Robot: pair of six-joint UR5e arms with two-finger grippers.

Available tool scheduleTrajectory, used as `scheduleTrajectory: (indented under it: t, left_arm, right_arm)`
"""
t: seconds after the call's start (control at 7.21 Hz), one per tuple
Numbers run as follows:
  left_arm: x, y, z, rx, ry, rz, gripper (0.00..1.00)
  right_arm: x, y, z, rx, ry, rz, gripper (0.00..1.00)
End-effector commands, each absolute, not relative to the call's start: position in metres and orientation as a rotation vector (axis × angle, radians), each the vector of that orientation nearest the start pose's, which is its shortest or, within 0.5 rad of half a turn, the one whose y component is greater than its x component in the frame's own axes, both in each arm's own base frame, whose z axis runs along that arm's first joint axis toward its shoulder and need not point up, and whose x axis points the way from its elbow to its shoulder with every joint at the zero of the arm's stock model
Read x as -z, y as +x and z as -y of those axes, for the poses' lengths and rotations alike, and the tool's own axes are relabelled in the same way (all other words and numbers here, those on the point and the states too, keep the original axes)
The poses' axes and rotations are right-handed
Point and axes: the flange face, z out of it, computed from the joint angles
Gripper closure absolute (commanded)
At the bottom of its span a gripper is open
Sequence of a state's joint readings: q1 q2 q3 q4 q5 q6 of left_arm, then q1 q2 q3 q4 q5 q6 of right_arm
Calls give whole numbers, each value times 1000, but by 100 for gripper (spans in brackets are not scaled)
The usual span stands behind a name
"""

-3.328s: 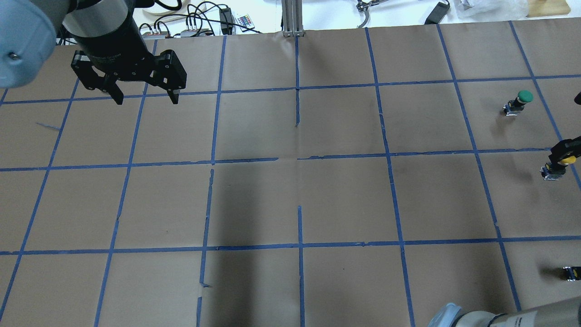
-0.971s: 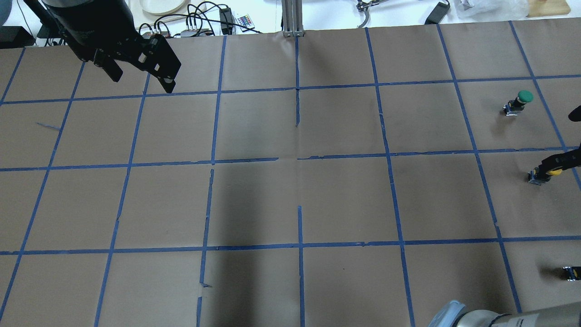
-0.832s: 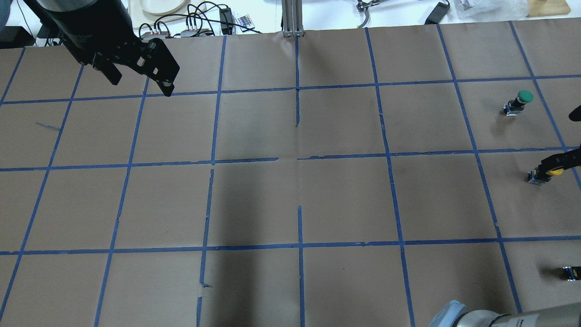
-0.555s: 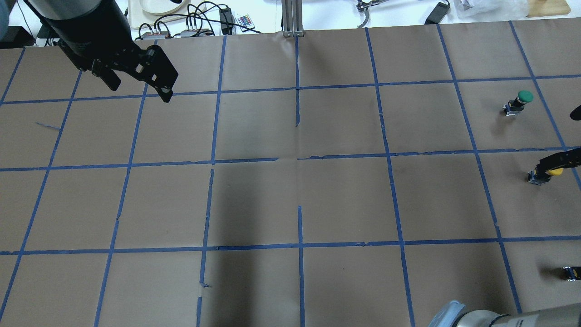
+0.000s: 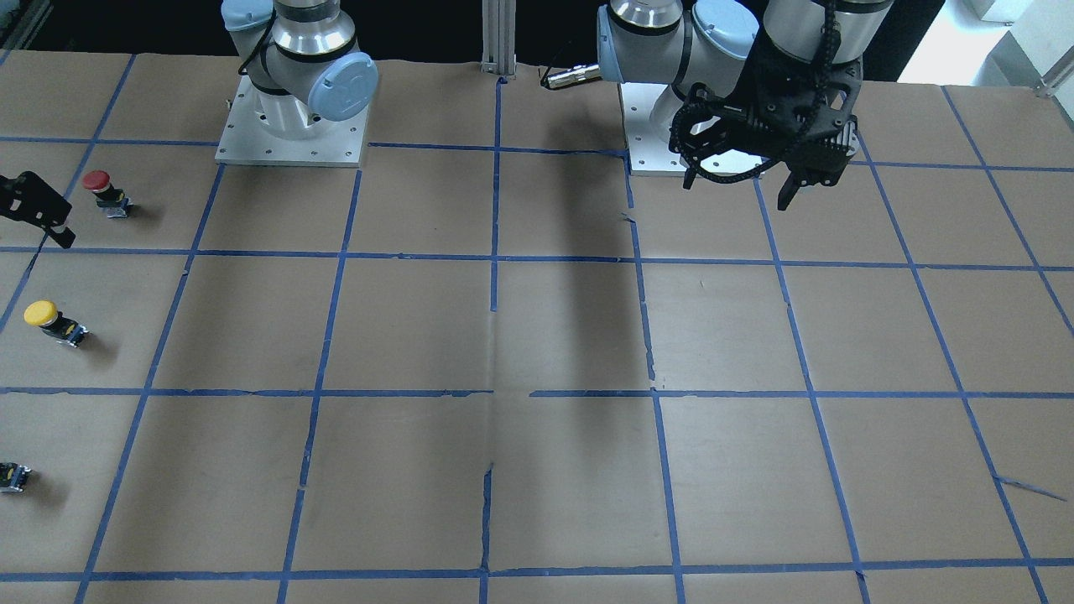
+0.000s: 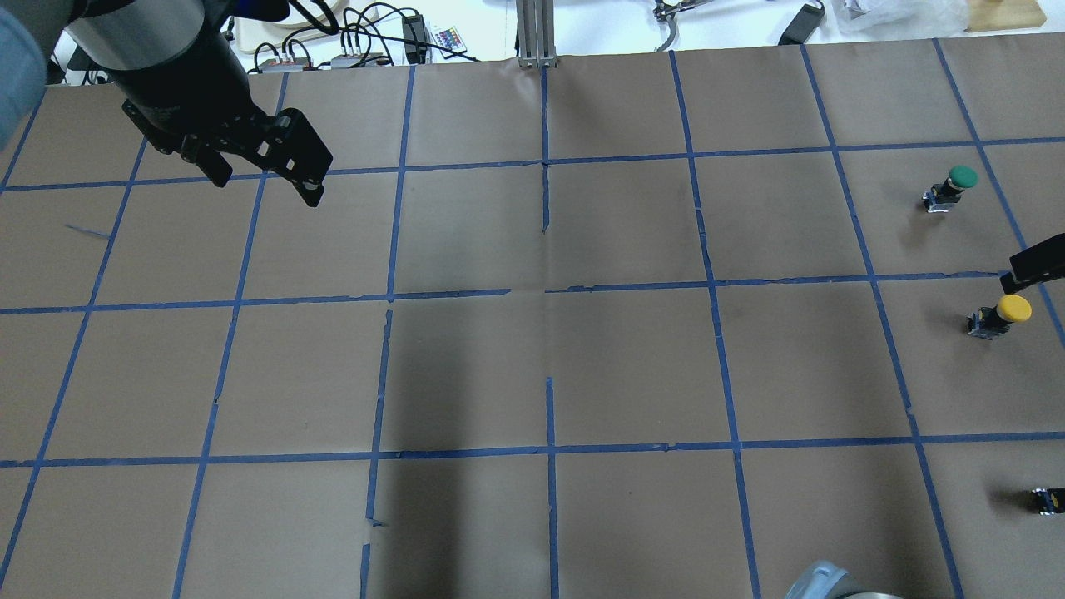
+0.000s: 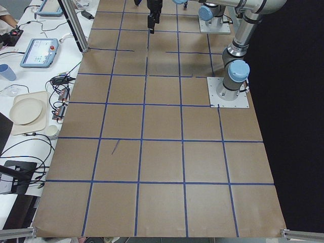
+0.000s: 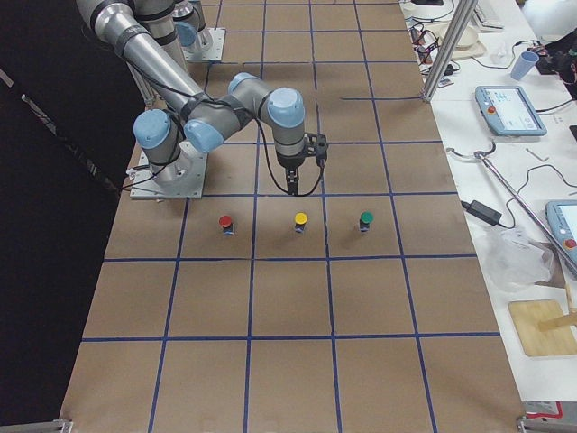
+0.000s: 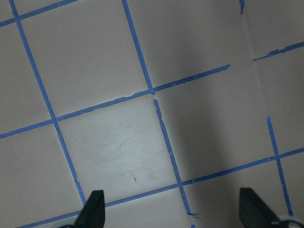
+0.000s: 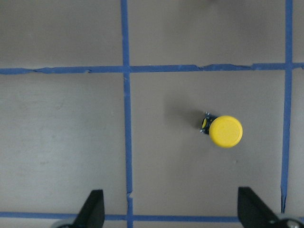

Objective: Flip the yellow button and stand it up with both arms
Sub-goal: 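Open the right gripper and release the standing button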

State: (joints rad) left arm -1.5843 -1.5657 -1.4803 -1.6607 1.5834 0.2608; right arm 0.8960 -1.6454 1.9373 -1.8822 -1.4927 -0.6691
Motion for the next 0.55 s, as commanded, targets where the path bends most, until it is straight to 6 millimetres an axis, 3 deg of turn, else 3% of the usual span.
scheduleTrajectory:
  t: [0.0,0.14,0.42]
  left_arm:
    - [-523,-136,487,7,406,-3113,1]
    - [-525,-133,486,12,370,-3117,1]
    - [-526,-110,492,19,208,-3132,1]
  right_arm:
    - [-440,-47,440,14,64,-3128,0]
    - [-464,12,437,-26,167,-3116,0]
    - [-495,108,411,-50,166,-3118,0]
